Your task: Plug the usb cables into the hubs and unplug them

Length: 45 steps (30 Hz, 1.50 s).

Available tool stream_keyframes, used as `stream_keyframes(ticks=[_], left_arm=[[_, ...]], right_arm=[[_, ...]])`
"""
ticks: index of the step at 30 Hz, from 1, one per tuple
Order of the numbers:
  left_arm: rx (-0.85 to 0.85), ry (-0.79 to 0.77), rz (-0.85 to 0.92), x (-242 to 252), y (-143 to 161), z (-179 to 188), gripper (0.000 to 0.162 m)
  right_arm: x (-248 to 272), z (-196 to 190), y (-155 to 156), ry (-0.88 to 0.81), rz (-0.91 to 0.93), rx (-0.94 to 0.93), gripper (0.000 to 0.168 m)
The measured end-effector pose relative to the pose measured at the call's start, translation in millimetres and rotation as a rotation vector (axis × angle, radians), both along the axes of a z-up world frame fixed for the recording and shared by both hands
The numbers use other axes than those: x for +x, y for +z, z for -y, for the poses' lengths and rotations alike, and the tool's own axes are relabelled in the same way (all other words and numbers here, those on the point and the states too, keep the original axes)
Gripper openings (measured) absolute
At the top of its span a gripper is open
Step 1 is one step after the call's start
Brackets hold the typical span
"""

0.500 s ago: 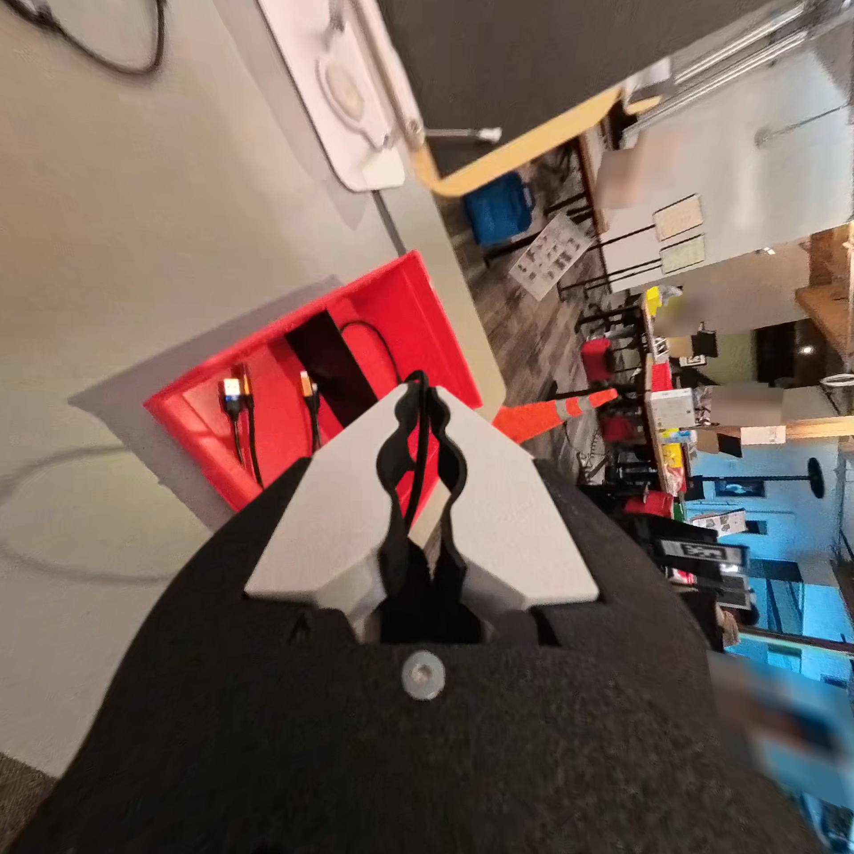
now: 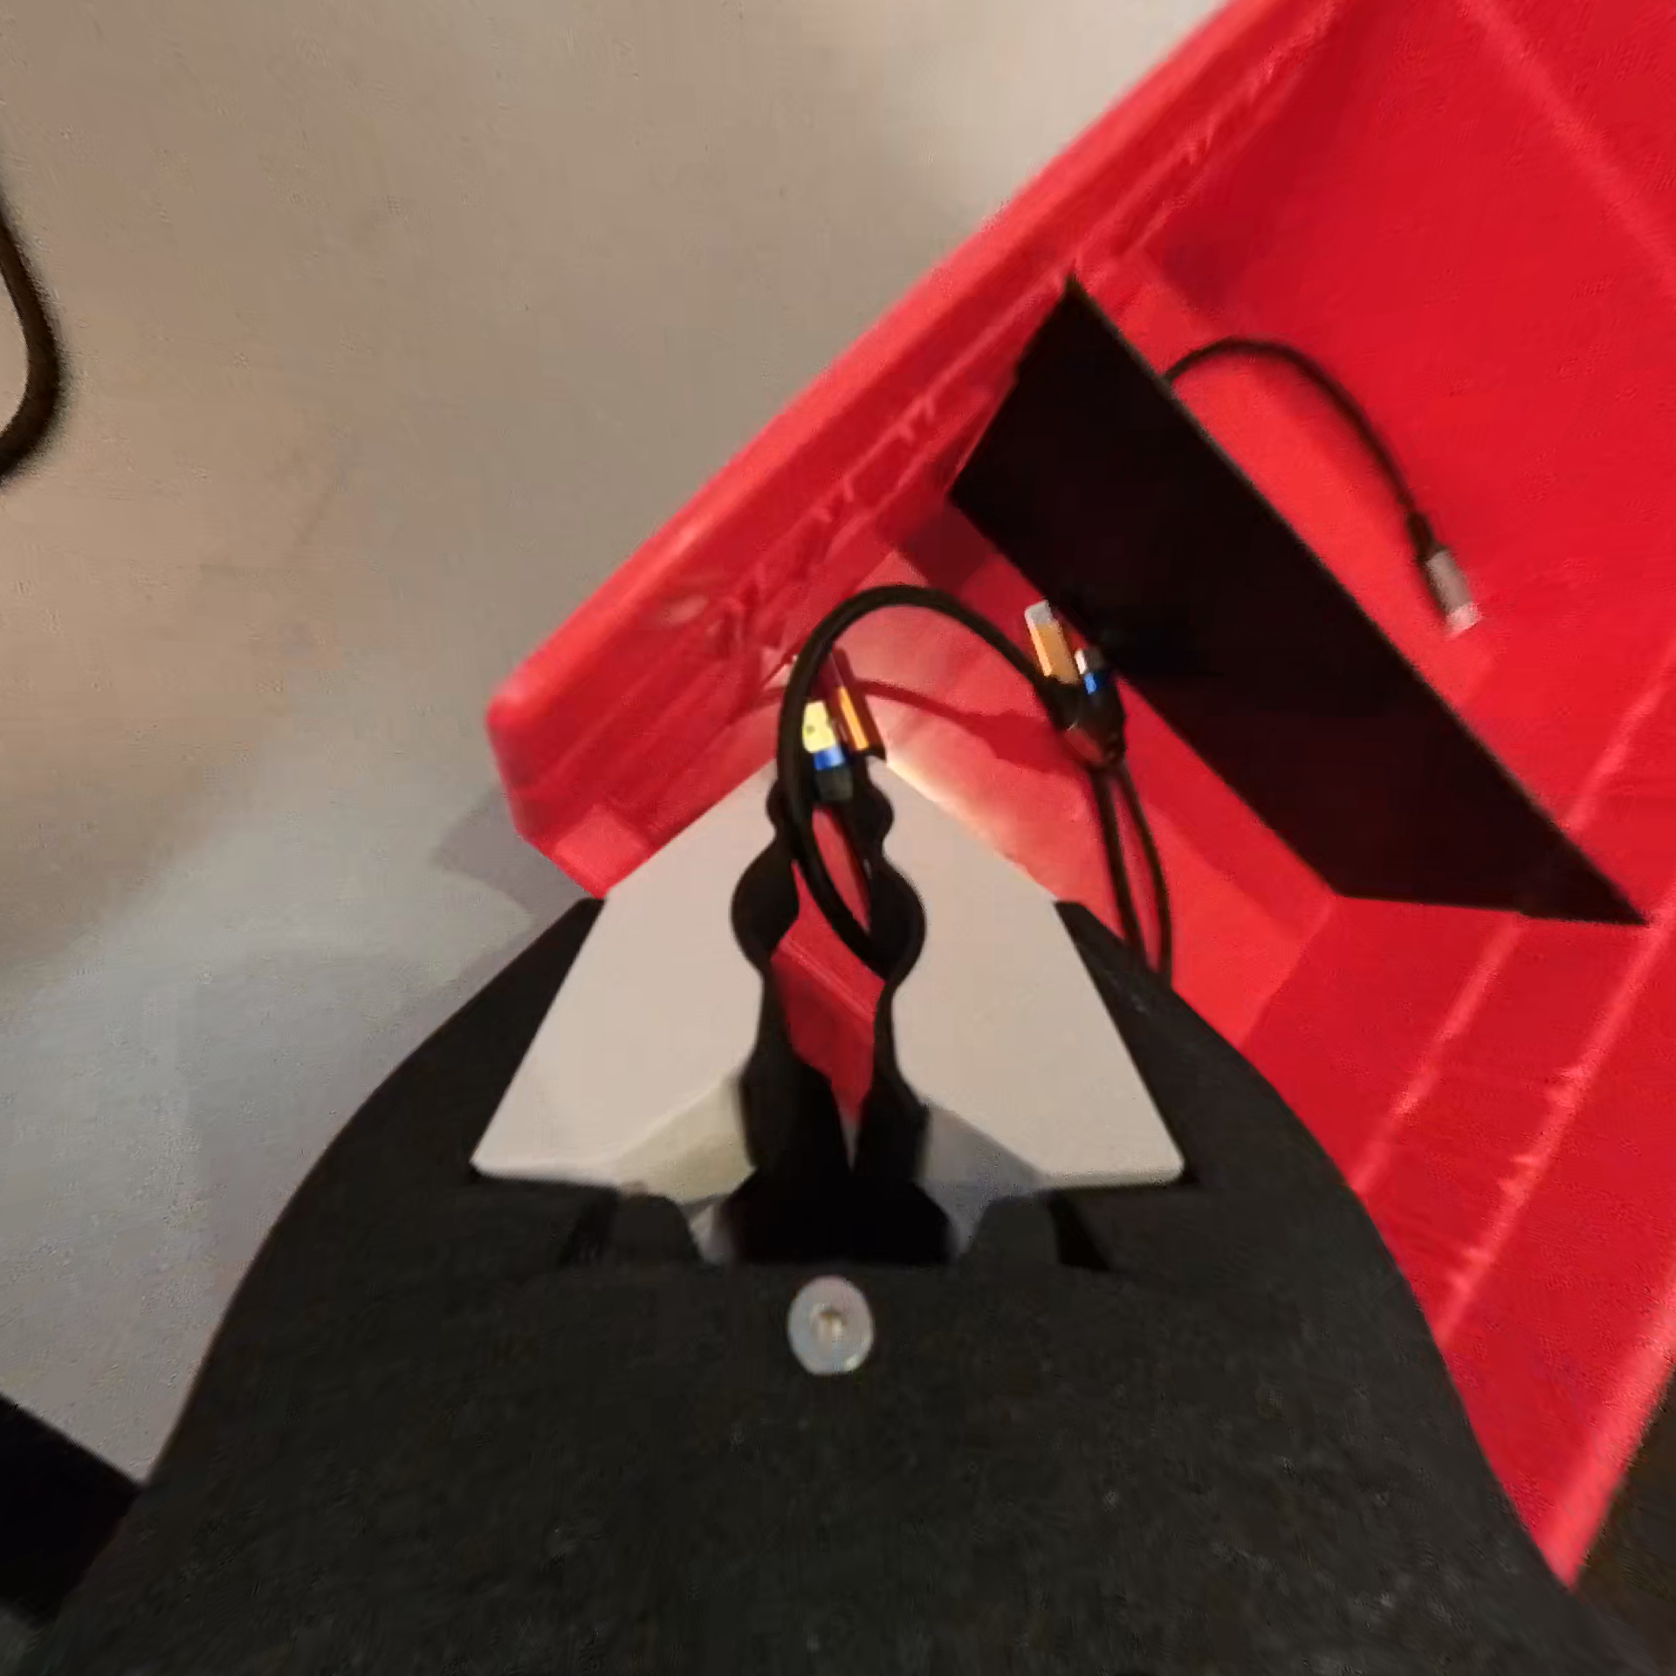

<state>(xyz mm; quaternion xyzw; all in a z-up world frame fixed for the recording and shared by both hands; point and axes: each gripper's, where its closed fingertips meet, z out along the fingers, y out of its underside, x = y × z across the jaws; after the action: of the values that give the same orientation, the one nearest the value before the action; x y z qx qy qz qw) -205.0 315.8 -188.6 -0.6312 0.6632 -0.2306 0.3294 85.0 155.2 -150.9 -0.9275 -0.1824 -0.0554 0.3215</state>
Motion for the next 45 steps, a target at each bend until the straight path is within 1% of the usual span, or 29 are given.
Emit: stream_keyframes(ticks=[2,4,6,8,9,11,13,15,16,17,19,22,23,26,27,28,29,30,31,32,33,34,35,36,38,40,41,43,45], left_arm=[[0.082,-0.014,0.014,2.9,2.7,-0.3,0.021],[0.185,-0.034,0.023,6.1,6.5,0.6,0.021],[0.353,-0.037,0.048,9.3,17.4,-2.0,0.021],[0.584,-0.031,0.069,10.4,35.4,-6.0,0.021],[0.685,-0.016,0.08,10.6,45.3,-7.3,0.021],[0.814,0.003,0.129,12.3,63.3,-4.4,0.022],[0.906,-0.008,0.19,14.8,81.1,4.5,0.022],[0.967,-0.018,0.262,18.2,102.8,18.5,0.021],[0.965,-0.026,0.288,21.2,112.0,26.4,0.021],[0.956,-0.031,0.319,24.8,121.9,34.6,0.021],[0.927,-0.04,0.387,31.9,143.4,51.2,0.021],[0.898,-0.073,0.486,38.2,175.9,76.1,0.021],[0.893,-0.089,0.512,38.9,184.4,83.9,0.021],[0.964,-0.12,0.576,36.1,201.8,102.2,0.021],[1.008,-0.123,0.584,34.9,203.7,105.9,0.021],[1.052,-0.131,0.584,34.5,202.9,109.9,0.021],[1.098,-0.141,0.577,34.7,200.3,113.5,0.021],[1.138,-0.138,0.569,34.9,197.5,115.2,0.021],[1.15,-0.126,0.562,35.2,194.4,114.7,0.021],[1.116,-0.129,0.55,36.2,188.6,114.6,0.021],[1.046,-0.125,0.532,36.9,181.8,113.7,0.022],[0.965,-0.111,0.514,36.1,175.8,112.5,0.028],[0.877,-0.106,0.495,34.3,169.2,113.1,0.035],[0.785,-0.1,0.466,31.6,161.2,114.1,0.036],[0.603,-0.07,0.384,23.0,140.6,114.3,0.037],[0.439,-0.083,0.285,11.1,115.9,120.1,0.036],[0.38,-0.086,0.266,4.2,108.8,123.2,0.035],[0.292,-0.064,0.25,-9.9,101.0,125.8,0.032],[0.215,-0.025,0.237,-22.8,96.4,126.8,0.031]], right_arm=[[12.6,-3.0,-9.1,-0.11,-0.093,-0.014,0.014],[17.0,-8.4,-2.0,-0.222,-0.287,0.035,0.023],[15.4,-9.2,7.3,-0.297,-0.494,0.056,0.031],[7.8,-10.6,30.6,-0.292,-0.639,0.141,0.039],[5.0,-10.0,44.1,-0.286,-0.678,0.196,0.04],[-4.8,-8.1,71.8,-0.248,-0.724,0.291,0.042],[-20.1,-8.0,103.0,-0.206,-0.717,0.392,0.041],[-59.3,-11.7,129.5,-0.09,-0.708,0.456,0.04],[-89.1,-15.0,135.6,-0.007,-0.731,0.443,0.04],[-121.0,-19.0,138.6,0.073,-0.773,0.419,0.041],[-170.9,-31.8,135.2,0.162,-0.828,0.381,0.043],[-213.8,-52.5,127.8,0.232,-0.879,0.363,0.049],[-222.4,-55.7,133.6,0.258,-0.912,0.381,0.054],[-236.8,-54.7,160.4,0.327,-1.014,0.439,0.05],[-239.3,-53.0,165.7,0.338,-1.042,0.437,0.044],[-240.2,-51.6,170.3,0.341,-1.076,0.437,0.037],[-243.1,-46.7,175.1,0.37,-1.122,0.427,0.014],[-246.2,-42.1,176.5,0.391,-1.153,0.397,0.008],[-246.8,-40.8,172.7,0.383,-1.138,0.372,0.007],[-245.7,-40.7,167.5,0.377,-1.082,0.358,0.008],[-240.8,-40.2,164.8,0.372,-1.012,0.37,0.007],[-231.1,-41.7,164.4,0.359,-0.94,0.386,0.007],[-216.4,-44.0,167.2,0.337,-0.875,0.403,0.007],[-198.2,-45.4,174.4,0.313,-0.827,0.426,0.007],[-147.8,-49.4,192.5,0.233,-0.703,0.478,0.007],[-75.1,-60.2,202.9,0.086,-0.503,0.524,0.007],[-39.6,-64.1,202.9,0.019,-0.422,0.516,0.007],[25.7,-69.2,178.7,-0.079,-0.236,0.376,0.008],[87.5,-71.8,156.2,-0.154,0.045,0.268,0.008]])
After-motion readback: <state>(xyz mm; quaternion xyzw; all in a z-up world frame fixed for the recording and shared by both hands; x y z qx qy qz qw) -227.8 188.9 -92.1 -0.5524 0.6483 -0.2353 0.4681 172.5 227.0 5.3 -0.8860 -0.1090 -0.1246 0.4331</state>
